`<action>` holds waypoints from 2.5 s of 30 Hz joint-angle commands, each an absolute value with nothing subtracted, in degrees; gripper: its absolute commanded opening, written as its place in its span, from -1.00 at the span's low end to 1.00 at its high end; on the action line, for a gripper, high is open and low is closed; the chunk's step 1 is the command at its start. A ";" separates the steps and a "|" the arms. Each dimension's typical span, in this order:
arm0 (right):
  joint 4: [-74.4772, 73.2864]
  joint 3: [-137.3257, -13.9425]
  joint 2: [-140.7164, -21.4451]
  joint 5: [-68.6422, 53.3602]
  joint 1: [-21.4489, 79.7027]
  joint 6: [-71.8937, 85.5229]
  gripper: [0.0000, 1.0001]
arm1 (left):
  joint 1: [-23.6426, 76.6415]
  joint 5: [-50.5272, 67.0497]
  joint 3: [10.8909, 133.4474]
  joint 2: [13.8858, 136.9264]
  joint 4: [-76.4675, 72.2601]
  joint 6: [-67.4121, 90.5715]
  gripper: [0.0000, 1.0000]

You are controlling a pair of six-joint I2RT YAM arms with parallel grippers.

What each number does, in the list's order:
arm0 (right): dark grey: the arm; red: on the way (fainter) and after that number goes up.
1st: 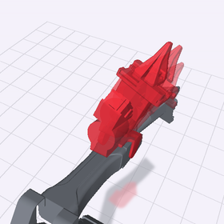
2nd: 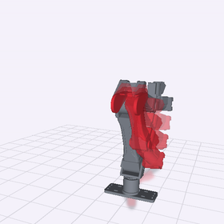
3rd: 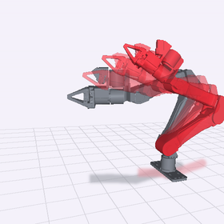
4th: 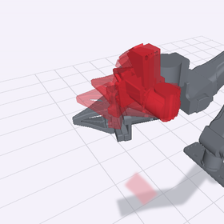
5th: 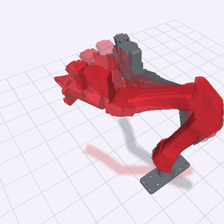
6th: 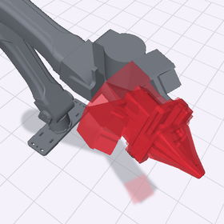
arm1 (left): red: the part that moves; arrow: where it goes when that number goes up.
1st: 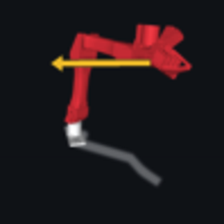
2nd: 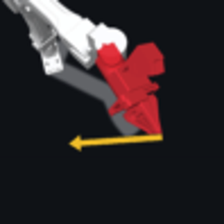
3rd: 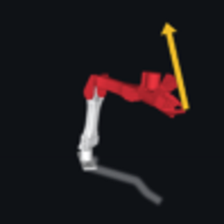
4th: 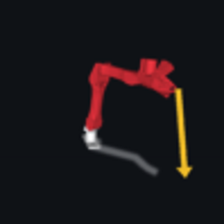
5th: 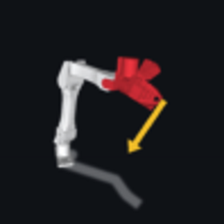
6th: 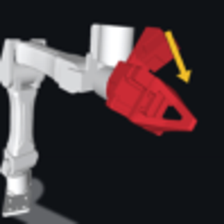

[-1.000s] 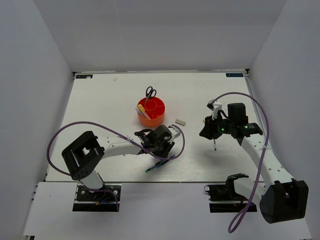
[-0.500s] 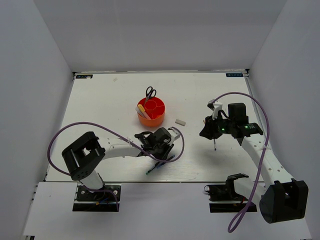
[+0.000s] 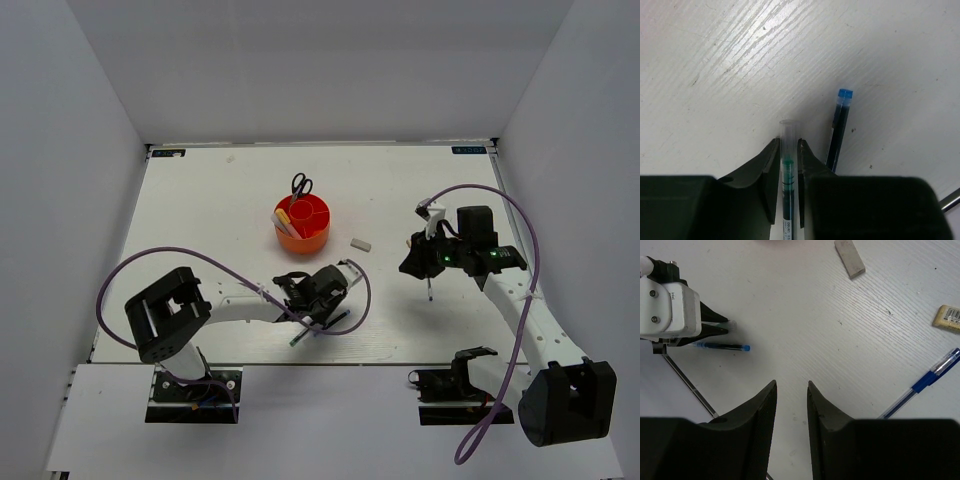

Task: Sort the stationery into containers
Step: Pick up the pen from the center of the board, then place the pen in the storage box.

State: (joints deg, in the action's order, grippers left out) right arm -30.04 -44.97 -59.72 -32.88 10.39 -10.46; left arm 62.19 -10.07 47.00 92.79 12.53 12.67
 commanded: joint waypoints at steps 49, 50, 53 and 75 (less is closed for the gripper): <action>-31.38 -45.44 -61.61 -38.14 9.67 -11.34 -0.29 | 23.38 12.74 58.97 90.08 -37.70 27.24 -1.00; -31.55 -45.44 -61.61 -38.06 9.84 -11.34 -0.29 | 23.12 13.09 59.50 91.39 -38.31 27.42 -1.00; -31.38 -45.44 -61.87 -37.88 9.58 -11.60 -0.29 | 22.76 13.45 60.03 92.55 -38.58 26.72 -1.00; -31.55 -45.61 -62.67 -38.14 9.49 -12.31 -0.26 | 25.22 10.64 54.94 96.95 -38.94 11.09 -1.00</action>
